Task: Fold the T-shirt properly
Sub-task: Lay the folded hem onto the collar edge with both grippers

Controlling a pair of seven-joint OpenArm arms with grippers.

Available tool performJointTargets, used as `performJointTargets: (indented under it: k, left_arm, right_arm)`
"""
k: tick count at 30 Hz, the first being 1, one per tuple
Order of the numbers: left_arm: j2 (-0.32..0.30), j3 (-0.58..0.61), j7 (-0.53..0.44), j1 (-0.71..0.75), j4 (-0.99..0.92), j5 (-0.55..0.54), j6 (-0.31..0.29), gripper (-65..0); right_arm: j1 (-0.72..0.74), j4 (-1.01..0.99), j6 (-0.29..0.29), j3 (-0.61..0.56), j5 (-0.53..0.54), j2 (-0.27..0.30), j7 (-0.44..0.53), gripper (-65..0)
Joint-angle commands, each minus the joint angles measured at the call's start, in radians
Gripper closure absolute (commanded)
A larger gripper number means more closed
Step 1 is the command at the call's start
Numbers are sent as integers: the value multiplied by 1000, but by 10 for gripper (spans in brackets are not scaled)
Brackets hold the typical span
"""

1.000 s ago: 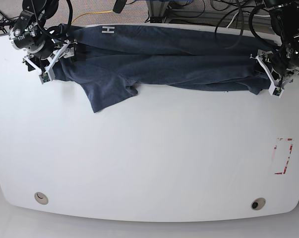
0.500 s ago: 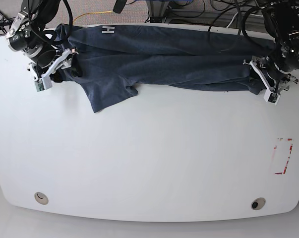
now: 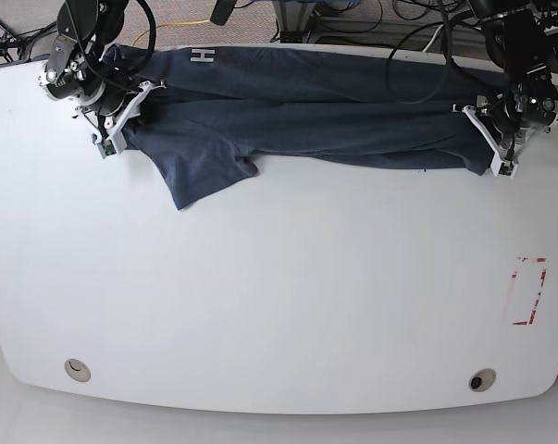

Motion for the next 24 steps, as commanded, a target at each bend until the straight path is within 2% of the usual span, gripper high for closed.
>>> performJointTargets:
  k: [1,6,9,13,18,24]
  left_arm:
    - [-36,-4,-12,-12,-25,7,3,-114]
    - [-38,1,-68,-63,-82,10,3,-114]
    - [-36,2,-70,-132,-155,8,3,-114]
    - [-36,2,-70,-239,-283,8,3,-114]
    - [-36,2,-65,-293,-316,5,0,-115]
    - [-36,2,-65,-297,-316,7,-71,-115]
  right_arm:
    - [24,-64,1,3,-27,43,60,-79]
    - [59,-238,1,3,-41,112,137,-78]
    - [104,-301,1,3,-50,144,187,-79]
    - [160,-354,1,3,-42,186,187,-79]
    - [205,-299,1,5,-39,206,157,-79]
    - [233,-138,1,3,-39,197,69,-87]
